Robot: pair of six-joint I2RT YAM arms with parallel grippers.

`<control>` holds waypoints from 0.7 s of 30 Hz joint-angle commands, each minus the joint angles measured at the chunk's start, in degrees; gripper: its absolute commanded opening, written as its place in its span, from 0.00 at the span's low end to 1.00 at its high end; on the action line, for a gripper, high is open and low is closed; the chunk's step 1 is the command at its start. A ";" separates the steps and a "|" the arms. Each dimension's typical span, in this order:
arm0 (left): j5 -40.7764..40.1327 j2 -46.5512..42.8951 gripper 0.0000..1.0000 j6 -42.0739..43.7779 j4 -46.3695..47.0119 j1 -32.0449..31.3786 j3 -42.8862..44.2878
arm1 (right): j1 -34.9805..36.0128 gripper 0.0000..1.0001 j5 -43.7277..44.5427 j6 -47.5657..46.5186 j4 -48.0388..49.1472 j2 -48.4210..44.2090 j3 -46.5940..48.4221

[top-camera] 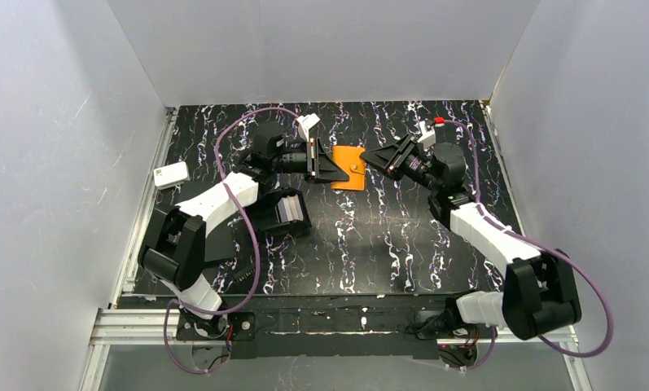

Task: Put the credit cards into the card holder
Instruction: Open the card holder.

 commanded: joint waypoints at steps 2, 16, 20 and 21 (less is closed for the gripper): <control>-10.59 -7.77 0.00 15.76 -18.19 -0.19 2.30 | 2.47 0.51 19.08 -24.98 -39.26 -6.04 11.32; -37.30 -13.22 0.00 38.06 -42.05 -5.74 9.02 | 25.57 0.74 50.00 -36.94 -61.19 2.74 33.35; -37.07 -12.87 0.00 38.07 -42.55 -6.14 9.37 | 28.45 0.72 50.36 -36.23 -59.55 5.32 34.96; -37.00 -12.93 0.00 37.95 -42.55 -6.15 9.36 | 29.09 0.70 50.89 -36.07 -59.65 6.16 35.45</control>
